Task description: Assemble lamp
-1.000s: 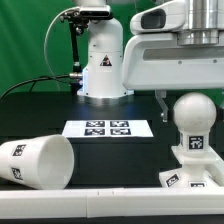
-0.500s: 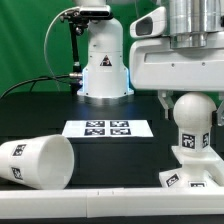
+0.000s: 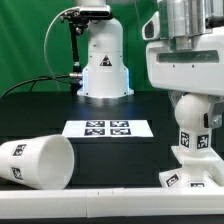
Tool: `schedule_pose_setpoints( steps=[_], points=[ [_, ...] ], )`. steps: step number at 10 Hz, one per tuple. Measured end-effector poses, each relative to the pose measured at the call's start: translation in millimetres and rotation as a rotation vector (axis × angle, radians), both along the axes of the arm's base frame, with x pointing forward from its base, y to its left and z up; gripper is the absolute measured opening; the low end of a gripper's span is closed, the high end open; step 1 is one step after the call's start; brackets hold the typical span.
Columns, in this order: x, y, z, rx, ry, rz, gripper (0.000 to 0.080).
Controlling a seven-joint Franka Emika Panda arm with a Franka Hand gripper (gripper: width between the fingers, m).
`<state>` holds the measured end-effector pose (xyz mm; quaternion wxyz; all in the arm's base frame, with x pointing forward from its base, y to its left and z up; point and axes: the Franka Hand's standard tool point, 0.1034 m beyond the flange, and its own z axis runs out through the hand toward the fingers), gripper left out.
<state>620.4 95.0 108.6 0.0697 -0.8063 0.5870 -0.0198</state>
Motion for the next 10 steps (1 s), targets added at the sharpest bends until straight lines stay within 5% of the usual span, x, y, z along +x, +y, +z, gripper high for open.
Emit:
schedule_pose_setpoints(
  steps=[5,9,10],
  points=[
    [4.6,0.6,0.8,0.147,0.047,-0.596,0.0576],
    [6.3,2.4,2.8,0.171,0.046,-0.728,0.0576],
    [6.1,2.5,2.2,0.170,0.047,-0.723,0.0634]
  ],
)
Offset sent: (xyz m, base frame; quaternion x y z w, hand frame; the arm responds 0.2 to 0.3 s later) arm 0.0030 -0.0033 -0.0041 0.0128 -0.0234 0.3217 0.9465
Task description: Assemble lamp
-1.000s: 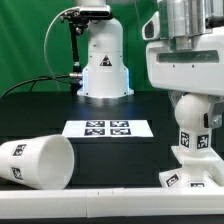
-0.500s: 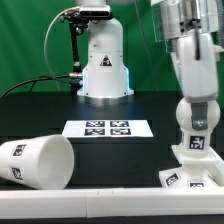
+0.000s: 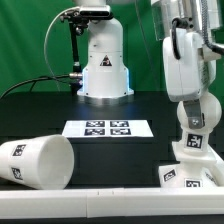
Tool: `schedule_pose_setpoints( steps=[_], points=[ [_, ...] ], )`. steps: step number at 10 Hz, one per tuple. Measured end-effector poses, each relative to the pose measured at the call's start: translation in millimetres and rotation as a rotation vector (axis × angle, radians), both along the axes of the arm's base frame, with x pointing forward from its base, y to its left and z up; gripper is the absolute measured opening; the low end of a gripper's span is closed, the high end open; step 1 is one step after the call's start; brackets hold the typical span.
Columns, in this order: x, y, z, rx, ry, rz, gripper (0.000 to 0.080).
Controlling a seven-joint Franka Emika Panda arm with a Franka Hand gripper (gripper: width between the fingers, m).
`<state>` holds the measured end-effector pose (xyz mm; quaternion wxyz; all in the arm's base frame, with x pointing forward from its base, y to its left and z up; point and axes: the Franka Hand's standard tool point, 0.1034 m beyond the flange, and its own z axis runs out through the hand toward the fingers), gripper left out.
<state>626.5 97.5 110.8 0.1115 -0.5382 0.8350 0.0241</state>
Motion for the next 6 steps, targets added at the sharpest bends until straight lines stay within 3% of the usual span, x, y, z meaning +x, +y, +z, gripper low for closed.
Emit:
schedule_pose_setpoints(
  steps=[4,6],
  points=[
    [0.3,-0.3,1.3,-0.003,-0.005,0.020,0.0697],
    [4.0,-2.3,26.2,0.012,-0.032,0.073,0.0698]
  ],
)
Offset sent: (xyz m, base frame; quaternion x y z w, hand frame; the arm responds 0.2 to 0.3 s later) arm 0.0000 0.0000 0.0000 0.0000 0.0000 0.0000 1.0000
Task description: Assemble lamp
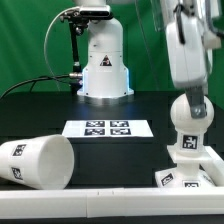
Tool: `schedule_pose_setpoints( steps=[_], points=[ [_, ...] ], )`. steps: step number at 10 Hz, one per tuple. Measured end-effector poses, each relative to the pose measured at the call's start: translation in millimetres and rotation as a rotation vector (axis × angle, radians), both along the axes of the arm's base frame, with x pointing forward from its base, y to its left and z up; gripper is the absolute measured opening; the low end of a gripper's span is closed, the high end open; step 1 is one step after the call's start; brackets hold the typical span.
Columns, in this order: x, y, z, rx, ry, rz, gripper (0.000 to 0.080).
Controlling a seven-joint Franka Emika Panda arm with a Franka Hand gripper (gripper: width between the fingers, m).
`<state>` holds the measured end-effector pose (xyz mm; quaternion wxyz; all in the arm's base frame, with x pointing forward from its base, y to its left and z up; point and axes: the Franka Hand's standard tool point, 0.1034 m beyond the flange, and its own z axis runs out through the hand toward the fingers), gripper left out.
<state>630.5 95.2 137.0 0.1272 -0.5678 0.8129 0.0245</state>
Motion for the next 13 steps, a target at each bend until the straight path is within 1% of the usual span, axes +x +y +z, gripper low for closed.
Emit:
schedule_pose_setpoints(
  steps=[1,2,5,6,7,8,9,10,11,13],
  points=[
    [1.7,-0.2,3.0,0.008,0.005,-0.002,0.0698],
    [1.0,0.7,0.6,0.006,0.007,0.000,0.0698],
    [0.8,0.0,0.1,0.003,0.005,0.012,0.0698],
    [-2.8,-13.5,3.4,-0.014,-0.026,0.077,0.0698],
    [-22.3,-38.5,-0.8,-0.030,-0.054,0.098,0.0698],
    [-30.8,-58.4,3.1,-0.040,-0.055,0.119,0.0698],
    [-29.0,-74.5,4.9,-0.055,-0.074,0.141,0.0698],
    [-33.9,-79.5,-0.3,-0.059,-0.082,0.112,0.0698],
    [-34.1,-75.6,-0.9,-0.057,-0.077,0.120,0.0698],
    [-34.0,-75.4,-1.5,-0.058,-0.077,0.121,0.0698]
  ],
)
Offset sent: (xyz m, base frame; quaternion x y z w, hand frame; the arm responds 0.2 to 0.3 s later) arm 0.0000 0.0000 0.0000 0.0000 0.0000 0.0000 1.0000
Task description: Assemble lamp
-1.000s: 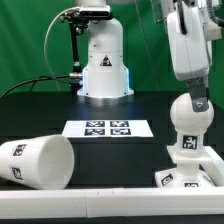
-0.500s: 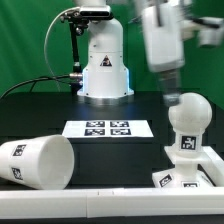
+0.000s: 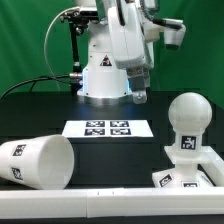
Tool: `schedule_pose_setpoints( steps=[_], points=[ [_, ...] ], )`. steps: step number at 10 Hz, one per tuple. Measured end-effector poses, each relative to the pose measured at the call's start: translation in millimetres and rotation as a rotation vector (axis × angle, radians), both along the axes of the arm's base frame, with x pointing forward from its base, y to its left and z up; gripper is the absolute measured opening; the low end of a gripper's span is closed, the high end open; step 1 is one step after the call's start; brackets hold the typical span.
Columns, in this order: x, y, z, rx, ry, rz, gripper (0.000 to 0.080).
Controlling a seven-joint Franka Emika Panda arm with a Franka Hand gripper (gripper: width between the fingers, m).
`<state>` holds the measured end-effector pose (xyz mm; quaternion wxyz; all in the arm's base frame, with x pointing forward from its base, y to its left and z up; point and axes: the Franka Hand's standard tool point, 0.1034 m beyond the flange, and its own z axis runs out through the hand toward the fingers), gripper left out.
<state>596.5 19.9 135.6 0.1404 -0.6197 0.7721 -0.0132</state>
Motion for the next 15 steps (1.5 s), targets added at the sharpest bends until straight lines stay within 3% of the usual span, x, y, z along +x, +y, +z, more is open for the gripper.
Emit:
schedule_pose_setpoints(
  steps=[2,6,7,11,12,13,15],
  points=[
    [-0.5,-4.9,-0.7,0.004,-0.004,-0.016,0.0698],
    [-28.5,-94.1,-9.6,-0.035,-0.077,-0.160,0.0698],
    [-31.5,-105.1,-10.7,-0.050,-0.103,-0.192,0.0698],
    [-32.2,-104.1,-12.5,-0.058,-0.106,-0.177,0.0698],
    [-39.6,-134.8,-11.6,-0.142,-0.174,-0.186,0.0698],
    [-44.4,-154.7,-7.2,-0.171,-0.209,-0.206,0.0698],
    [-23.2,-151.4,45.9,-0.139,-0.309,-0.207,0.0698]
  ],
)
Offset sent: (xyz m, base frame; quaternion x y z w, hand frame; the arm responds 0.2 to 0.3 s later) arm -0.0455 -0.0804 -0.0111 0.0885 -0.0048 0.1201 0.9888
